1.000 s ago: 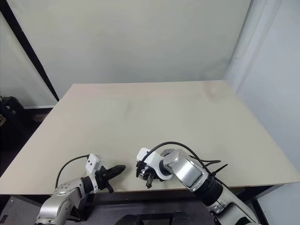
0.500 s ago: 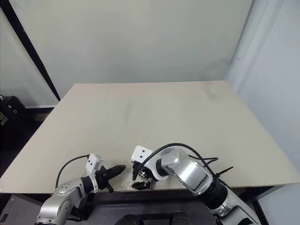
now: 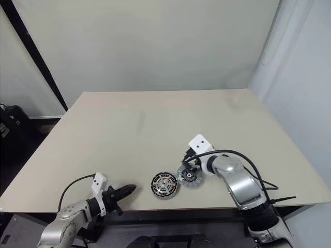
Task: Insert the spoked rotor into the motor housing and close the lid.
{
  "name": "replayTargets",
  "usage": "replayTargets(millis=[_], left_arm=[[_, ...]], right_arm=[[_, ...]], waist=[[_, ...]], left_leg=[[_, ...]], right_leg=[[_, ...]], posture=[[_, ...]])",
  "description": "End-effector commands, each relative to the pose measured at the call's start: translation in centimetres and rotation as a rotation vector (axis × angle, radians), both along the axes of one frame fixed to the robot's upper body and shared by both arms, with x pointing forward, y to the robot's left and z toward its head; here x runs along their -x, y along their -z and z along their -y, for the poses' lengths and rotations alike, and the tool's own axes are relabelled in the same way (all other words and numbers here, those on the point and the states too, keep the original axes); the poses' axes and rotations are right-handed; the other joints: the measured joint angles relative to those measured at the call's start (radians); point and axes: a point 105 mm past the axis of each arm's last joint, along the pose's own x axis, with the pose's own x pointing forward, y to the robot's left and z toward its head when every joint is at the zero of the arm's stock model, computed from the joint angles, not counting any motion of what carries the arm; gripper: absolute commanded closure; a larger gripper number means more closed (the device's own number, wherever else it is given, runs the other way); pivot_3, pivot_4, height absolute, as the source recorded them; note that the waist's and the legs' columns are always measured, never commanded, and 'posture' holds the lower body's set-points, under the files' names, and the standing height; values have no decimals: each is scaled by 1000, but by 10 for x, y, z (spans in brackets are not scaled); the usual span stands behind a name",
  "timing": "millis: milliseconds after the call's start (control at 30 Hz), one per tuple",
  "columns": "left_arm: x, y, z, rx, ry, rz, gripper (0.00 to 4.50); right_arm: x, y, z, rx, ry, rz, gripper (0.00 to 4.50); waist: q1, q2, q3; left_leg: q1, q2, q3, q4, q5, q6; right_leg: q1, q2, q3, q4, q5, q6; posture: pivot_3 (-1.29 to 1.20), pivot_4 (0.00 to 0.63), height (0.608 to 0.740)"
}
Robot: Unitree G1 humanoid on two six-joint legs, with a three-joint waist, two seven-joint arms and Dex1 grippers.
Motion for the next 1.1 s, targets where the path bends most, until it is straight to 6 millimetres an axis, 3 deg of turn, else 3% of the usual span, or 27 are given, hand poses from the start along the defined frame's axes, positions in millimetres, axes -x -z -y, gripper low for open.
replayTargets(millis=[33, 233, 500, 633, 900, 1100], left_arm=[[-8, -18, -3, 6, -3, 68, 4500], [-9, -19, -3, 5, -2, 71, 4500], [-9, -20, -3, 3, 2, 73, 4500], [-9, -19, -3, 1, 5, 71, 4500], [-9, -19, -1, 2, 14, 67, 4500], [-10, -19, 0, -1, 16, 65, 4500]], right_arm=[[-10, -4, 21, 83, 39, 90, 42], [-14, 15, 44, 201, 59, 112, 42], [-4, 41, 52, 215, 27, 21, 42], [1, 43, 43, 116, 24, -14, 42], [-2, 12, 16, -141, 18, 27, 42], [17, 3, -30, -272, -138, -64, 42]], waist=[[-1, 0, 0], [-1, 0, 0], [0, 0, 0], [-1, 0, 0], [-2, 0, 0], [-4, 0, 0]], left_leg=[[0, 0, 0, 0, 0, 0], [0, 0, 0, 0, 0, 0], [0, 0, 0, 0, 0, 0], [1, 0, 0, 1, 0, 0], [1, 0, 0, 1, 0, 0], [1, 2, 0, 0, 0, 0]], right_leg=[[0, 0, 0, 0, 0, 0], [0, 0, 0, 0, 0, -1], [1, 0, 0, 0, 0, -1], [1, 1, 1, 0, 0, -1], [1, 1, 1, 0, 1, 1], [1, 2, 1, 1, 1, 1]], posture=[[0, 0, 740], [0, 0, 740], [0, 0, 740], [0, 0, 740], [0, 0, 740], [0, 0, 740]])
